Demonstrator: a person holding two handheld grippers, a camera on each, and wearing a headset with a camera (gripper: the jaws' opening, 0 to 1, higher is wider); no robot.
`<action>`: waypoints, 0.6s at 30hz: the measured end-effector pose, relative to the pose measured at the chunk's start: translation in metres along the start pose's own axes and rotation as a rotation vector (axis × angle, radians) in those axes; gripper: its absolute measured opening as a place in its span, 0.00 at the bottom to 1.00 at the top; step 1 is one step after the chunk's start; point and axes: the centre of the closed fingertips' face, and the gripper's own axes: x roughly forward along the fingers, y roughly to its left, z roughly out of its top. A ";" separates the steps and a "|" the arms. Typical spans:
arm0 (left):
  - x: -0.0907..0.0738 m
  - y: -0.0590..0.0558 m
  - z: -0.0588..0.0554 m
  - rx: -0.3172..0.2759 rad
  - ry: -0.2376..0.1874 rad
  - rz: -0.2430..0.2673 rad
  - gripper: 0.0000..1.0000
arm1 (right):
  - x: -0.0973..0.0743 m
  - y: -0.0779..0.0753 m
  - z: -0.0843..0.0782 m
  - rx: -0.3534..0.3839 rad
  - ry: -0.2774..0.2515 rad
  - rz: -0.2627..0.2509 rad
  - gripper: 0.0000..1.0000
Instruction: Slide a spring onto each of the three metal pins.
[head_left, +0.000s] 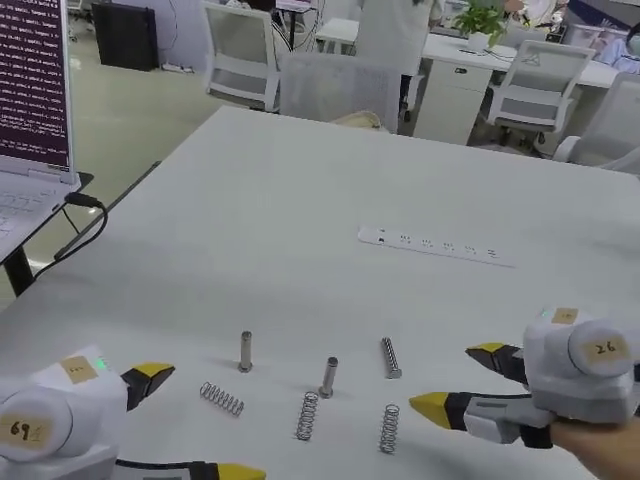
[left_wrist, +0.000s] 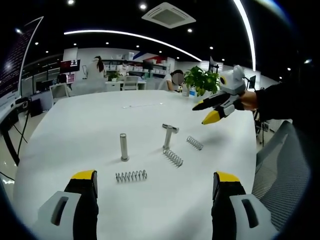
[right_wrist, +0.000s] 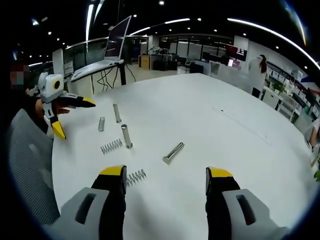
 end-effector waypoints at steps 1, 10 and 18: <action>0.000 0.000 0.000 0.000 0.000 0.000 0.93 | 0.001 -0.001 0.001 0.000 0.003 -0.001 0.62; 0.000 -0.001 0.000 -0.001 -0.002 0.003 0.93 | 0.013 -0.012 0.013 -0.002 0.026 -0.015 0.54; 0.000 -0.003 0.000 -0.002 -0.002 -0.001 0.93 | 0.025 -0.018 0.020 0.003 0.056 -0.022 0.49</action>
